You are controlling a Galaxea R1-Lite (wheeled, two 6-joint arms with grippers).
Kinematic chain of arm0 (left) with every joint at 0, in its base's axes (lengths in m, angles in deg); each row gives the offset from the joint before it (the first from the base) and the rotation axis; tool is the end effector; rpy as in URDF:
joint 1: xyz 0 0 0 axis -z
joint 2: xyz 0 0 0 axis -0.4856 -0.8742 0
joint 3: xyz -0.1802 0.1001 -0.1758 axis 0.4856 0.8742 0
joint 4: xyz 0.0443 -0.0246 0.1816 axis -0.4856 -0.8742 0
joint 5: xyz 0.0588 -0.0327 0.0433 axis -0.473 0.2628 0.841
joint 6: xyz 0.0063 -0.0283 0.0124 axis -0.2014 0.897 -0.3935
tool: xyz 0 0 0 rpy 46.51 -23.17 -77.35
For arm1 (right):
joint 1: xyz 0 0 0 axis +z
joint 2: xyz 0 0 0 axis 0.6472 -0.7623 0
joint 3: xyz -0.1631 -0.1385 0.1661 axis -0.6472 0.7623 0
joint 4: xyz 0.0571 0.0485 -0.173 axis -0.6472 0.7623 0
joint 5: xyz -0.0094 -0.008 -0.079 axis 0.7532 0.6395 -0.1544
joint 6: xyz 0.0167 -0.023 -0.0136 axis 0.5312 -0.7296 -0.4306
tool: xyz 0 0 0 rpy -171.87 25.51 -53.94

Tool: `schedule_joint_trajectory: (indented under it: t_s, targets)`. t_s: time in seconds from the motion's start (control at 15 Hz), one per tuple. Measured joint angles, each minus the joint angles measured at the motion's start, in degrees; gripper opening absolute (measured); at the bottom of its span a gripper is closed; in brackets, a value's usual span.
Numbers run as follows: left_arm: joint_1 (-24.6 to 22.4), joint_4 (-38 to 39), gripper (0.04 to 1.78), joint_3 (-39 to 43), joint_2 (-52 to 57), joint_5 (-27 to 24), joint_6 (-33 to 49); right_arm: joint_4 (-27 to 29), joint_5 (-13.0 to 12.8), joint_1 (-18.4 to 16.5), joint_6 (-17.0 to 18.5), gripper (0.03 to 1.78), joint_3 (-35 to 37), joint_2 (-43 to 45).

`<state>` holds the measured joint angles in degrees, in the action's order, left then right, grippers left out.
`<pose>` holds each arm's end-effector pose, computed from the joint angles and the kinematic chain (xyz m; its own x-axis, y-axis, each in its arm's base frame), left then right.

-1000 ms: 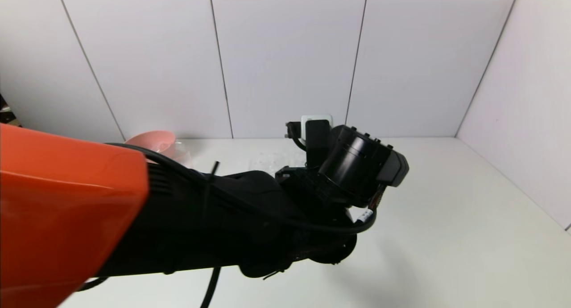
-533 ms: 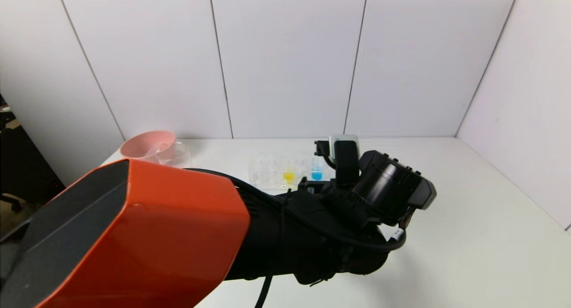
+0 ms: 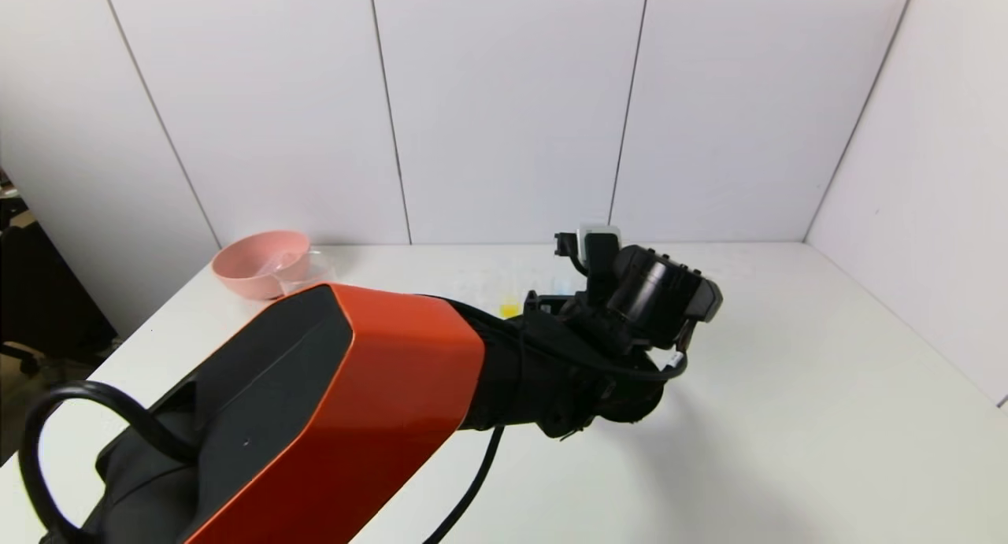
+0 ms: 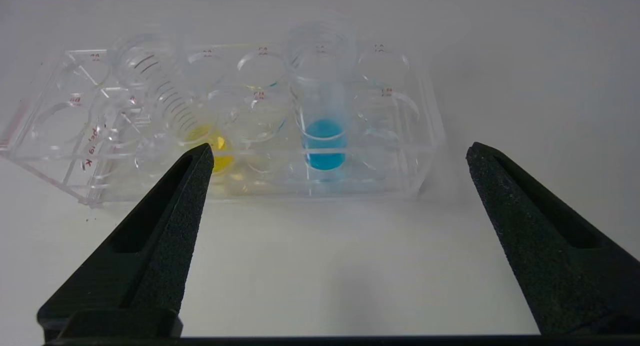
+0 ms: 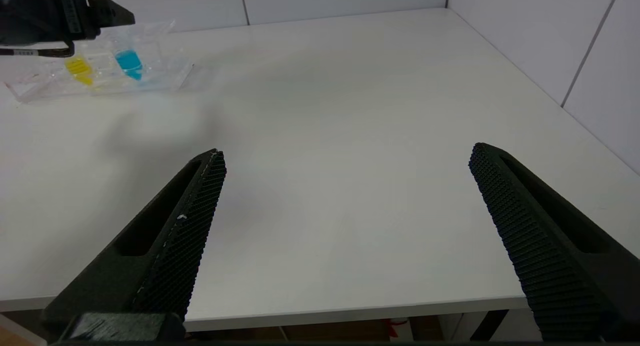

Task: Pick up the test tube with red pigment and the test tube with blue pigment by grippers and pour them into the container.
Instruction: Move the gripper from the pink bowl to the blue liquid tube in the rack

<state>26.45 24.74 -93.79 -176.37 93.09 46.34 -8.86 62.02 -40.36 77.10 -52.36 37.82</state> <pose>0.2872 -0.3755 0.1191 0.9604 -0.0501 -0.2740 0.0328 0.9972 -0.0671 0.0133 -0.0012 0.0757 0.9993 -0.0379 0.0028 0.0375 0.9954 0.0886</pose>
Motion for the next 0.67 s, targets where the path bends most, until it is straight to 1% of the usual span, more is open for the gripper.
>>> schedule_joint_trajectory:
  t_s: [0.27, 0.4, 0.67]
  targets:
    - [-2.0, 0.2, 1.76, -8.0, -5.4, -0.6, -3.3, 0.0, 0.0, 0.0, 0.0, 1.77, 0.0, 0.0]
    - [-2.8, 2.1, 1.76, -9.3, -7.5, -0.7, -5.2, 0.0, 0.0, 0.0, 0.0, 1.77, 0.0, 0.0]
    - [-4.2, 8.2, 1.76, -9.8, -10.1, -1.0, -8.4, 0.0, 0.0, 0.0, 0.0, 1.77, 0.0, 0.0]
